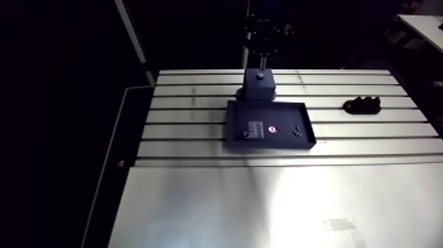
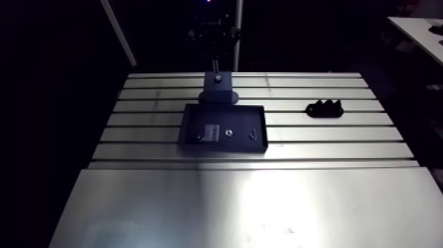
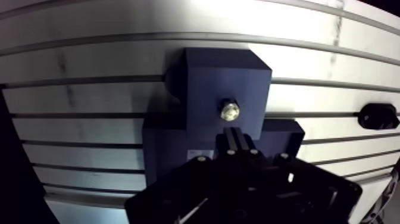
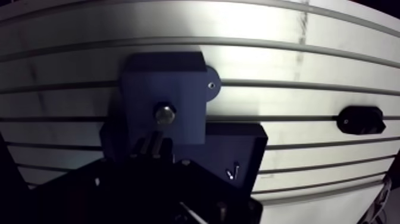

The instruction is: Pick up the M10 bolt and insert it into the hex recess until seated.

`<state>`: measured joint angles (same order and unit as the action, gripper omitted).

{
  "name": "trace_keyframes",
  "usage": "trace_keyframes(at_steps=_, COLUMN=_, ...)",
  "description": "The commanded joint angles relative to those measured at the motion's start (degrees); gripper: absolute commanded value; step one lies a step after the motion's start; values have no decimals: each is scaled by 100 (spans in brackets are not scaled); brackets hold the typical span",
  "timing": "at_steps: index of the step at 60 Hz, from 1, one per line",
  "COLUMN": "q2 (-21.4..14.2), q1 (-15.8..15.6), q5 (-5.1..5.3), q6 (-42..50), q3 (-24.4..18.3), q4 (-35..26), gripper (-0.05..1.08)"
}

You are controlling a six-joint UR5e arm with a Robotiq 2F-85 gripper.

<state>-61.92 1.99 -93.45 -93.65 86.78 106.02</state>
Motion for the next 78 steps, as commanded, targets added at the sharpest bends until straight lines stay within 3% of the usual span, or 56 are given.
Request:
trace_keyframes(at_steps=1, q2=1, q1=-6, q5=16, q6=-26, q3=106, q4=213, gripper=108)
trace_keyframes(at_steps=78, q2=156, q1=-15, q5=7, q6=-61, q3=186, q4=319, gripper=108)
